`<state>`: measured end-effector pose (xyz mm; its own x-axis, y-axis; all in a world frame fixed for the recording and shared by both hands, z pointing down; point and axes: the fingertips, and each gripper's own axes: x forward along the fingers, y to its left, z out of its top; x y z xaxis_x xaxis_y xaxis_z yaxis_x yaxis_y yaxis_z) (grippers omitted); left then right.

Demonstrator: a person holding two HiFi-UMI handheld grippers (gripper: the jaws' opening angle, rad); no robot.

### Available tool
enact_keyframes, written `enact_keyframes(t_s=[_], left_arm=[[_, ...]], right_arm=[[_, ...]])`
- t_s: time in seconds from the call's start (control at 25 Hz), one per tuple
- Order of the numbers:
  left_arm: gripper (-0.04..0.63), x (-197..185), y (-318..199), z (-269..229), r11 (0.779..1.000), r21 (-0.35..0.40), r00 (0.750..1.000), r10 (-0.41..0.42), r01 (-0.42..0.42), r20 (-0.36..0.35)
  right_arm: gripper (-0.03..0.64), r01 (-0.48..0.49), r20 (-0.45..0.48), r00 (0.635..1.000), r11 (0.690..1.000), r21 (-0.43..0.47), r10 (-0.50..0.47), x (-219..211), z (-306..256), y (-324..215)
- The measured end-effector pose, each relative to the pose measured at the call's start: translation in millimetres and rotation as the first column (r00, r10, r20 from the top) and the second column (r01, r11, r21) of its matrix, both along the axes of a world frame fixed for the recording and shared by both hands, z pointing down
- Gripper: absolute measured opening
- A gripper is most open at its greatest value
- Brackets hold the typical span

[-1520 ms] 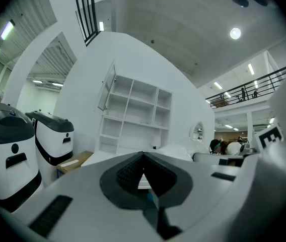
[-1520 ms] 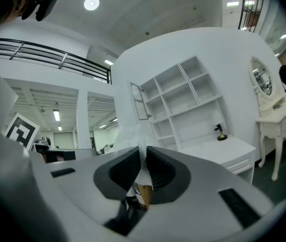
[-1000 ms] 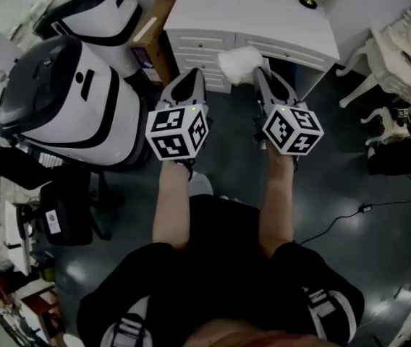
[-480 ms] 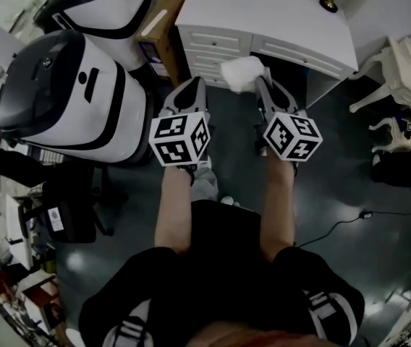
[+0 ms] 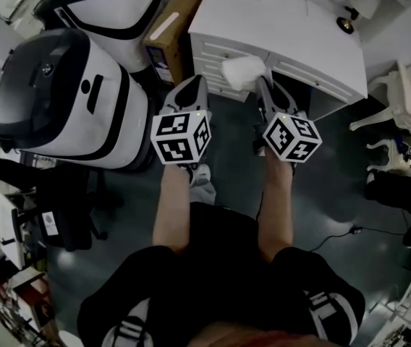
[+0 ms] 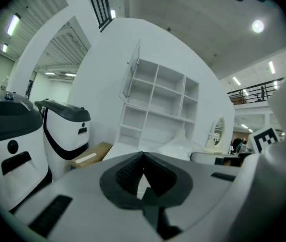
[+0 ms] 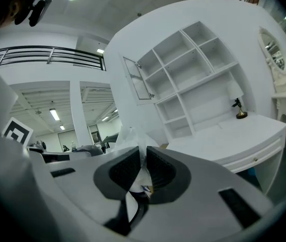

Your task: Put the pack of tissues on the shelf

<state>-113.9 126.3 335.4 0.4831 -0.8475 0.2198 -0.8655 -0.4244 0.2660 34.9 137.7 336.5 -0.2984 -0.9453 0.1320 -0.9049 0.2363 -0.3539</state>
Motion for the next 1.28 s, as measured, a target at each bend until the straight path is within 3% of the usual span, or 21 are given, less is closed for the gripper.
enact_keyframes(t_s=[0.52, 0.64, 0.92, 1.28], left_arm=[[0.011, -83, -97, -14, 0.997, 0.047, 0.998, -0.059, 0.060, -0.022], [0.011, -88, -109, -12, 0.997, 0.043, 0.997, -0.059, 0.061, -0.039], [0.011, -61, -128, -7, 1.000, 0.027, 0.997, 0.012, -0.010, -0.070], [0.011, 8, -149, 28, 0.992, -0.057, 0.991, 0.109, -0.113, -0.075]], right_arm=[[0.048, 0.072, -0.055, 0.996, 0.996, 0.055, -0.069, -88, -20, -96], [0.048, 0.064, -0.082, 0.995, 0.996, 0.055, -0.059, -88, -23, -104], [0.048, -0.022, -0.111, 0.993, 0.999, 0.031, 0.026, -56, -18, -106], [0.048, -0.126, -0.118, 0.986, 0.991, -0.044, 0.120, 10, 11, -113]])
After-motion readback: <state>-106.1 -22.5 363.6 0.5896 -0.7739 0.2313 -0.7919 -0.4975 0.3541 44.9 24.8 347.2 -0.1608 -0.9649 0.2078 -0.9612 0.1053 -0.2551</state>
